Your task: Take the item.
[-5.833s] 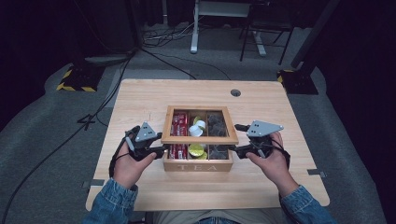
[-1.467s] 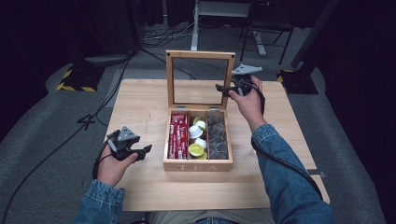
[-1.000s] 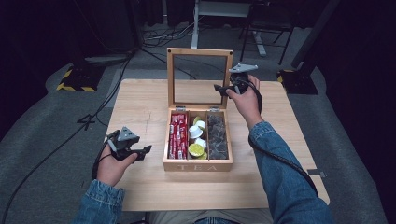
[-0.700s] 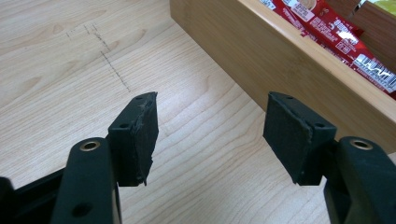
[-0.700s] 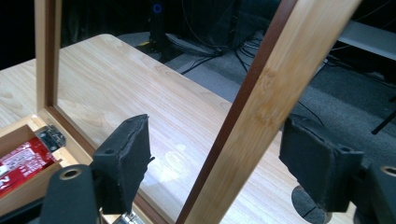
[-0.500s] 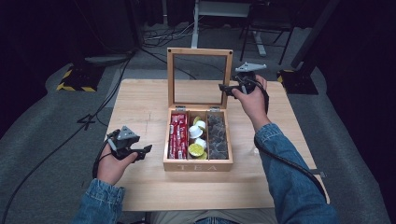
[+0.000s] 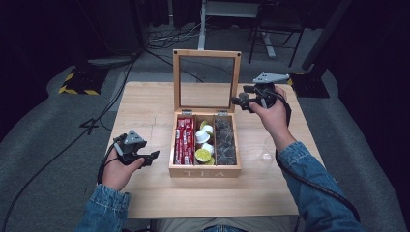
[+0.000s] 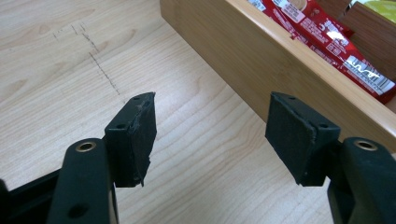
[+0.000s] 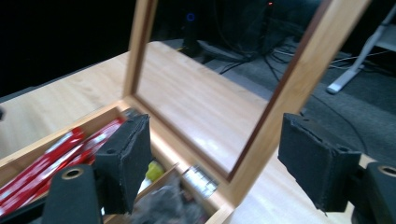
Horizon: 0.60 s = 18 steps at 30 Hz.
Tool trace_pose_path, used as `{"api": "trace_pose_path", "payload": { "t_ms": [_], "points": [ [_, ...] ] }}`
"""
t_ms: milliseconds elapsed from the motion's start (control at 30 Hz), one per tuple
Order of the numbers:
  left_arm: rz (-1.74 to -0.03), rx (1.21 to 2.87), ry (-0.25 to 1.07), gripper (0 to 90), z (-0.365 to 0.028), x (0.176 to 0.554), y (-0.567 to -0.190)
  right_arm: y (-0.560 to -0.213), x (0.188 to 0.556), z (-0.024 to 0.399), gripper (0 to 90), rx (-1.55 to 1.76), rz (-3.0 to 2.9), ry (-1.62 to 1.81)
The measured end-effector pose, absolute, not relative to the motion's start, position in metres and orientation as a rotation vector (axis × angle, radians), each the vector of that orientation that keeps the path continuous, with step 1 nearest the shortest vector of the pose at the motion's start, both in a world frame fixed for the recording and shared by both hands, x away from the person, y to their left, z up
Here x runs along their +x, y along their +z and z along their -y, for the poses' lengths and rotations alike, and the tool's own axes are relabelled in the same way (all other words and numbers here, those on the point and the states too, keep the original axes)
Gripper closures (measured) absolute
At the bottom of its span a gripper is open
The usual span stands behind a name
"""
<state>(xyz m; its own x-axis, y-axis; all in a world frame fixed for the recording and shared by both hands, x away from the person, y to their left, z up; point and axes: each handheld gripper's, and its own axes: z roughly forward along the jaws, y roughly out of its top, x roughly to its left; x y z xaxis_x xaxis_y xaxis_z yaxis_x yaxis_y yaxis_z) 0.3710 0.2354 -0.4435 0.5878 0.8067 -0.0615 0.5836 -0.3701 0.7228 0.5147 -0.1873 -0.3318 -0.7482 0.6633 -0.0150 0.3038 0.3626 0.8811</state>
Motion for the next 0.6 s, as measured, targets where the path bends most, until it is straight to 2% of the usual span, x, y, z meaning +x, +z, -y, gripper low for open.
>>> {"api": "trace_pose_path", "payload": {
  "t_ms": [600],
  "points": [
    [-1.158, 2.133, 0.332, 29.7, -0.239, 0.36, -0.456, -0.348, 0.477, 0.178, 27.8, 0.828, -2.372, 1.321]
  ]
}}
